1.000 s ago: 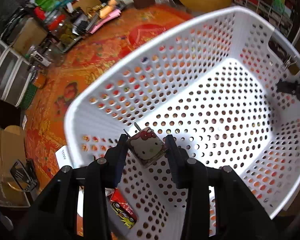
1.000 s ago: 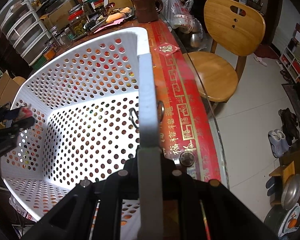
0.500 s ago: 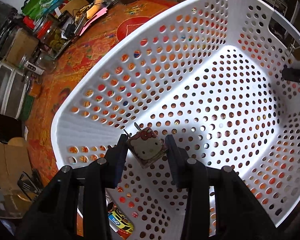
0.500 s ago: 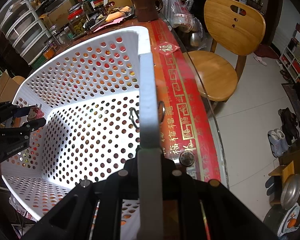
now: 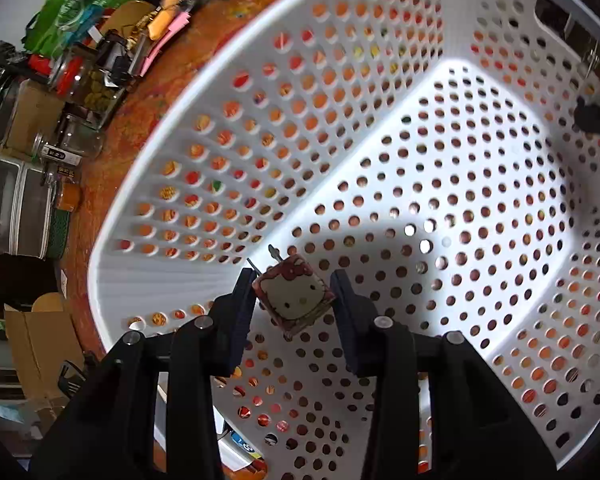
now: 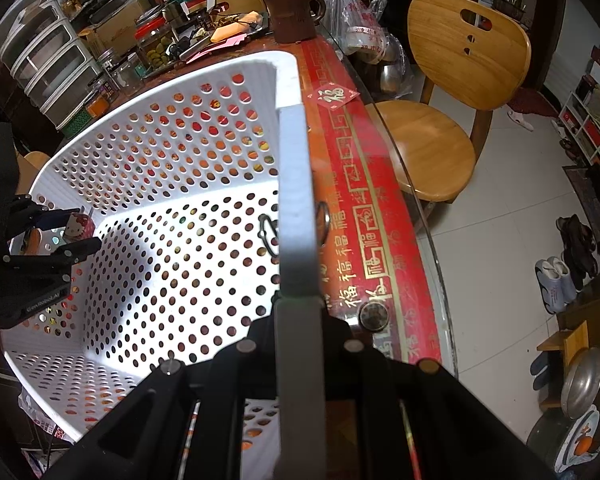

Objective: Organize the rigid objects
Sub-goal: 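Carry the Hello Kitty adapter into the basket and open the left tool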

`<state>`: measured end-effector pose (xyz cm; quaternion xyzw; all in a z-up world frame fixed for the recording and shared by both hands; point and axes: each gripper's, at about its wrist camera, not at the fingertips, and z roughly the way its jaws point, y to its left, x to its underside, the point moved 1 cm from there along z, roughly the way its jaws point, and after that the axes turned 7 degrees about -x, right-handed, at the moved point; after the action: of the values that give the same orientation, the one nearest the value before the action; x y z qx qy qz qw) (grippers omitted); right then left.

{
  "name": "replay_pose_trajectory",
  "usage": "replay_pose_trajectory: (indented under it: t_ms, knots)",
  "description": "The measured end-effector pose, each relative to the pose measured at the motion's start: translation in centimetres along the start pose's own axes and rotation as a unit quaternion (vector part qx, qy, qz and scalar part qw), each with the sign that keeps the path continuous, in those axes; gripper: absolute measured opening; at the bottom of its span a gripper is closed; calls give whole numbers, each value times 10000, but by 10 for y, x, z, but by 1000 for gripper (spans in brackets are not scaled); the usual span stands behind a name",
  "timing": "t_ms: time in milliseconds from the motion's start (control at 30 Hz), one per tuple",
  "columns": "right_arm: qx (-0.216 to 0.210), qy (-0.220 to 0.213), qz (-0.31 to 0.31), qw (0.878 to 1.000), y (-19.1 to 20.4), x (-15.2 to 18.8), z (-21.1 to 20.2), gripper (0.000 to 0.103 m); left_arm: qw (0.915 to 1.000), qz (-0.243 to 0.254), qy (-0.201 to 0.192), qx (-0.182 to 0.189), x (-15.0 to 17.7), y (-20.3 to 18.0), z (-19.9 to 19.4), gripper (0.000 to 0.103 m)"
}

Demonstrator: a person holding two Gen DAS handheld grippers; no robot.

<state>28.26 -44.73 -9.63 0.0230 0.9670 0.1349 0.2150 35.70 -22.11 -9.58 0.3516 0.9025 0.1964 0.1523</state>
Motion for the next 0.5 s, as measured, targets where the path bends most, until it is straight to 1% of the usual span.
replay_pose_trajectory:
  t_ms: [200,300,367,400,467,500]
  knots:
    - [15,16,-9,10000,0,0,0,10,9997,172,175,34,-6,-4,10,36]
    - [22,22,-12,10000,0,0,0,10,9995,232,190,23,-8,-5,13,36]
    - [21,22,-9,10000,0,0,0,10,9995,245,172,87,-9,-6,13,37]
    - [25,25,-10,10000,0,0,0,10,9996,250,125,64,-9,-6,12,41]
    - [26,21,-9,10000,0,0,0,10,9997,235,-5,0,-8,-6,7,73]
    - [31,18,-4,10000,0,0,0,10,9997,231,-110,-26,-7,-7,2,80]
